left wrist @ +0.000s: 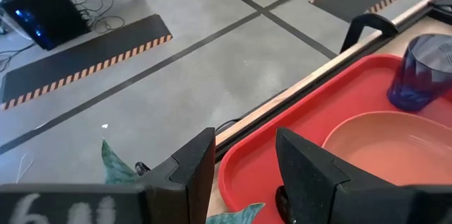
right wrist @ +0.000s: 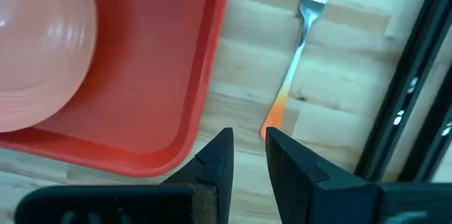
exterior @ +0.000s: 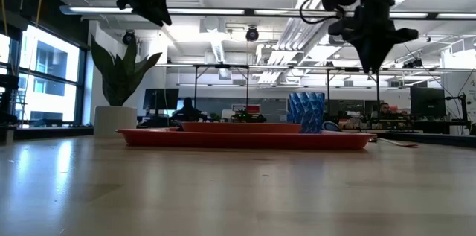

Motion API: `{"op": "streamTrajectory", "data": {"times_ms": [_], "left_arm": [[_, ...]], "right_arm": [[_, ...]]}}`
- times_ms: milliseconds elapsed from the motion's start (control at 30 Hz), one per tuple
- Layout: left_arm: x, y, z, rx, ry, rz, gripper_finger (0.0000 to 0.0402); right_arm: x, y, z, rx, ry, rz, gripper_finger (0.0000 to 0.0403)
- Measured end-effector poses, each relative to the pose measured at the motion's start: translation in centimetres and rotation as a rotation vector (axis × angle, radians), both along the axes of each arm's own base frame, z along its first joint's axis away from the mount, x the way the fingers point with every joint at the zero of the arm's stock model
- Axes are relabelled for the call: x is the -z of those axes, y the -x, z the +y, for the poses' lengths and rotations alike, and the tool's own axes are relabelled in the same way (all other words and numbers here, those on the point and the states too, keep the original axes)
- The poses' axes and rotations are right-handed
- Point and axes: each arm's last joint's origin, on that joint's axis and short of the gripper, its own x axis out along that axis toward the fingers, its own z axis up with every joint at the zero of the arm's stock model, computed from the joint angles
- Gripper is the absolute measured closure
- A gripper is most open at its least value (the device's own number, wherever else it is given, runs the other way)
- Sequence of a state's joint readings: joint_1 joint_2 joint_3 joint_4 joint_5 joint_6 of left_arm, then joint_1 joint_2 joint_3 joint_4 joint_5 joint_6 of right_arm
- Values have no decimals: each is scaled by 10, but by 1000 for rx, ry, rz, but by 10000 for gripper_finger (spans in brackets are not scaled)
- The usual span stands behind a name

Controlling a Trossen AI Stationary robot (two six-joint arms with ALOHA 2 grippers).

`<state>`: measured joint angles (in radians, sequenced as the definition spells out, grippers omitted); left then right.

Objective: Pick and place plate/cup/fork/spoon on tray
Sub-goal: Put the orange fork on the pink tray to the left side of the blue spoon

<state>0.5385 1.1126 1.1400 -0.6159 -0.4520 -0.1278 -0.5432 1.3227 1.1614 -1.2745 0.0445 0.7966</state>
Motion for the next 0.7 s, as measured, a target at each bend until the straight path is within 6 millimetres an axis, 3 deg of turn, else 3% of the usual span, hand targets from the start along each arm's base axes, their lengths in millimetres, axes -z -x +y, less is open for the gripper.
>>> {"op": "streamTrajectory", "data": {"times_ms": [200, 367, 700], "left_arm": [[0, 0, 0, 5, 2, -1, 261], [0, 0, 0, 6, 2, 0, 261], [0, 0, 0, -4, 10, -14, 261]], "right_arm": [[18, 17, 11, 77, -9, 27, 329], [37, 21, 13, 61, -10, 33, 327], [76, 30, 6, 88, 12, 43, 281]]}}
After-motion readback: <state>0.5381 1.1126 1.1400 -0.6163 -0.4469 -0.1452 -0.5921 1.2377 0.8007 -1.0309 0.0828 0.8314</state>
